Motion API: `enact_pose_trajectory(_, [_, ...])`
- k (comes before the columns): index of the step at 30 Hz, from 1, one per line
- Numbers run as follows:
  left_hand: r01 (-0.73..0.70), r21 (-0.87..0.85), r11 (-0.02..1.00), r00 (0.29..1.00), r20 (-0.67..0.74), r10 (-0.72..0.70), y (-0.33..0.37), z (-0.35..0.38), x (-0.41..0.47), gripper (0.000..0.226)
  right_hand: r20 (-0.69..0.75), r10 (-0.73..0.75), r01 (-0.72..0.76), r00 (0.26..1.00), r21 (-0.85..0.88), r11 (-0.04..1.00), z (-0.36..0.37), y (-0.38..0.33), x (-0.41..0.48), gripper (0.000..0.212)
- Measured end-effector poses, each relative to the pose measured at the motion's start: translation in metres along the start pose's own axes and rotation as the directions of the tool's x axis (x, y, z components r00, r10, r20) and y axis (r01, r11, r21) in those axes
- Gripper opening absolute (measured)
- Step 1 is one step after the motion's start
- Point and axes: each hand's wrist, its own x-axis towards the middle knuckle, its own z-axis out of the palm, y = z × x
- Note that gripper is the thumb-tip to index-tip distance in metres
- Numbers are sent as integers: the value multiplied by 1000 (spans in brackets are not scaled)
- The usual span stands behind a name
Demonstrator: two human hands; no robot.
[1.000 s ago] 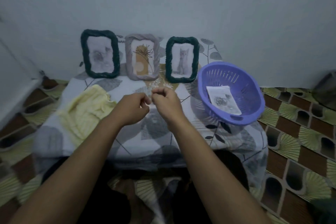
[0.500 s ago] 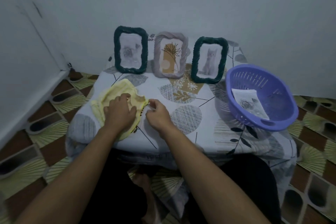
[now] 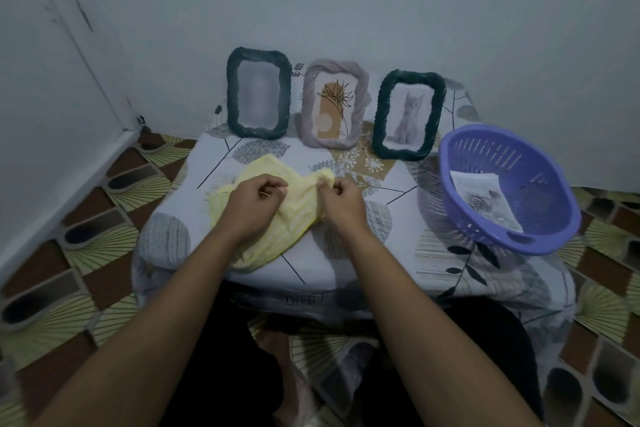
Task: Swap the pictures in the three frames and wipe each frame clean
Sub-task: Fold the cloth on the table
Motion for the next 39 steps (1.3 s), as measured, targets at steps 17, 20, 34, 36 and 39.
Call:
enact_pose_trajectory(17, [301, 467, 832, 953, -175, -247, -6, 10, 10, 44, 5, 45, -24, 999, -777, 629, -44, 7, 5, 54])
enact_pose_trajectory(20, [364, 422, 830, 929, -226, -293, -3, 7, 15, 55, 54, 58, 13, 997, -834, 552, -38, 10, 8, 64])
enact_pose_trajectory(34, [380, -15, 925, 913, -157, -377, 6, 5, 24, 34, -90, -271, 72, 958, -843, 532, -53, 20, 7, 31])
enact_pose_trajectory(36, [409, -171, 896, 887, -157, -435, 3, 9, 28, 43, 1, -141, 67, 990, -885, 461, -59, 18, 4, 49])
enact_pose_trajectory(39, [420, -389, 820, 857, -126, -499, 0, 14, 29, 41, 97, 2, 89, 995, -923, 375, -61, 15, 0, 75])
